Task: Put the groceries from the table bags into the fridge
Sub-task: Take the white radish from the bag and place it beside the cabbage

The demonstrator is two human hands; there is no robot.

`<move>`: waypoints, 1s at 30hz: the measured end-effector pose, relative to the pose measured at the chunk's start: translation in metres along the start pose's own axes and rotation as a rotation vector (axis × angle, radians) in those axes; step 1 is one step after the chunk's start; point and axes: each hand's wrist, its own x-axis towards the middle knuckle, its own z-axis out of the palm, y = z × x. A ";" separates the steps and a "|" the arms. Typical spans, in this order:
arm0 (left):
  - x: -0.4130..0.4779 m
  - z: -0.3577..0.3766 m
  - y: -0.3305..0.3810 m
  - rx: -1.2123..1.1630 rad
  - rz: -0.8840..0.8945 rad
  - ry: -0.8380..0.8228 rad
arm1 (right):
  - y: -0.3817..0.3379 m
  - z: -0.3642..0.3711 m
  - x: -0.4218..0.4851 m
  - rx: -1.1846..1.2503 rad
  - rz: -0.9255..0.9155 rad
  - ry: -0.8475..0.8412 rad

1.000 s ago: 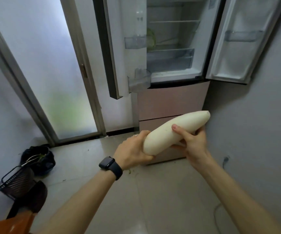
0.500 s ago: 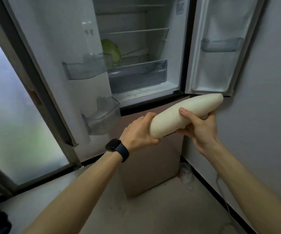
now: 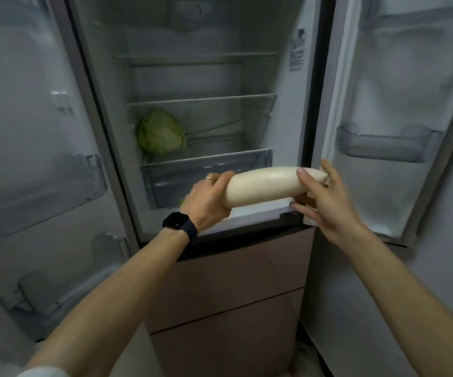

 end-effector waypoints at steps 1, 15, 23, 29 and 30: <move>0.017 -0.003 -0.007 0.058 0.013 0.024 | 0.000 -0.003 0.017 -0.018 0.013 -0.030; 0.198 0.059 -0.091 0.207 0.130 0.075 | 0.014 0.034 0.183 -1.029 -0.212 -0.177; 0.253 0.099 -0.134 0.107 -0.160 0.231 | 0.035 0.074 0.265 -1.130 -0.336 -0.040; 0.233 0.134 -0.179 0.190 -0.386 0.124 | 0.061 0.101 0.332 -1.227 -0.316 -0.079; 0.229 0.138 -0.184 0.231 -0.395 0.098 | 0.065 0.106 0.343 -1.243 -0.307 -0.099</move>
